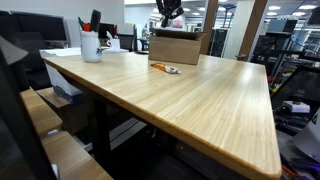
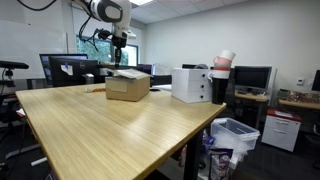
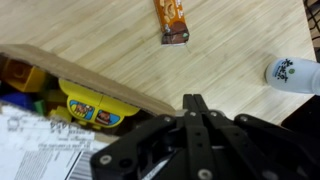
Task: Close the cardboard box
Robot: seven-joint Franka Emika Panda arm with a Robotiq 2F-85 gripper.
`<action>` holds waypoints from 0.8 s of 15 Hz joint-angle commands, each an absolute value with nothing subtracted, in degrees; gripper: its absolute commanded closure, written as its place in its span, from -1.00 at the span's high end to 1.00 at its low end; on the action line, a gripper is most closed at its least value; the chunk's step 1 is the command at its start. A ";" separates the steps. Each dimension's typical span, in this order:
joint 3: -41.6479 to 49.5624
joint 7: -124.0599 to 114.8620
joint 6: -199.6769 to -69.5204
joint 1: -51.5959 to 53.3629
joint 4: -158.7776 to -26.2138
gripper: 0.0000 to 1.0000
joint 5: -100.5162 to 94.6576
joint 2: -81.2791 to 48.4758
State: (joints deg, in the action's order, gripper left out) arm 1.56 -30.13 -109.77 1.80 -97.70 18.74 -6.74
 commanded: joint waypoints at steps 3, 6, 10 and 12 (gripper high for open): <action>1.92 -24.33 -103.93 0.77 -93.44 -0.96 6.33 -2.46; 3.44 -18.15 -105.38 -0.88 -94.19 -0.96 -1.83 -2.16; 5.68 -12.61 -107.83 -3.43 -96.93 -0.97 -7.39 -3.60; 6.43 -11.19 -107.25 -4.35 -97.68 -0.96 -8.41 -4.52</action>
State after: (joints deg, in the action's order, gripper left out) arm 5.91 -14.30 -106.49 -2.98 -95.77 -6.17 -3.80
